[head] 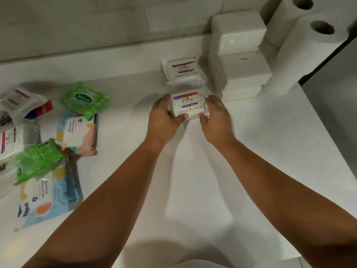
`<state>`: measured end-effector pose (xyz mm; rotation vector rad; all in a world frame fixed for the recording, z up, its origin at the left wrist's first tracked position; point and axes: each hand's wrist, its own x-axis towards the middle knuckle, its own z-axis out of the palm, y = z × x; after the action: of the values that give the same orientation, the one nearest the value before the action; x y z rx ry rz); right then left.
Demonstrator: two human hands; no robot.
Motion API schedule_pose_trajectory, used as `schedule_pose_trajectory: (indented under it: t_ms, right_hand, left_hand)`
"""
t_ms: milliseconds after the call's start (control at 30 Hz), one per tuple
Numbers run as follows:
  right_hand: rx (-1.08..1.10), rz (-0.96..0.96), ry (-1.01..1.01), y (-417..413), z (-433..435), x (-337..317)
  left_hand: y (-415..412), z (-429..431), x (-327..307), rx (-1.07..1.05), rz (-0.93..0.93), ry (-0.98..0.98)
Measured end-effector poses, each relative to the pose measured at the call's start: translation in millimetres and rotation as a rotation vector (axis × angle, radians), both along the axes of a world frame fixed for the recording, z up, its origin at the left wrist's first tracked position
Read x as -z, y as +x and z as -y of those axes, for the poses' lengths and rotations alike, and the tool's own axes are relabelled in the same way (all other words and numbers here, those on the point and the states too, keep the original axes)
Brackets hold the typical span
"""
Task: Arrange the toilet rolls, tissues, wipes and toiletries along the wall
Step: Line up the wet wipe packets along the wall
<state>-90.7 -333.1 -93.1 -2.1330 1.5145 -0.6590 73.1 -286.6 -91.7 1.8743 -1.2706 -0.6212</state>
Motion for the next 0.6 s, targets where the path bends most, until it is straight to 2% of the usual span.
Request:
schedule_pose_trajectory:
  t_ms: [100, 367, 600]
  right_hand:
    - [-0.02, 0.016, -0.022, 3.1, 10.7, 6.8]
    - [-0.033, 0.017, -0.011, 13.4, 28.6, 13.7]
    - [-0.001, -0.023, -0.035, 19.3, 36.6, 16.6]
  left_hand:
    - [-0.5, 4.4, 3.3, 0.025, 0.087, -0.043]
    - [2.9, 20.3, 4.5, 0.04, 0.156, -0.07]
    - [7.8, 36.3, 17.1, 0.028, 0.241, 0.027]
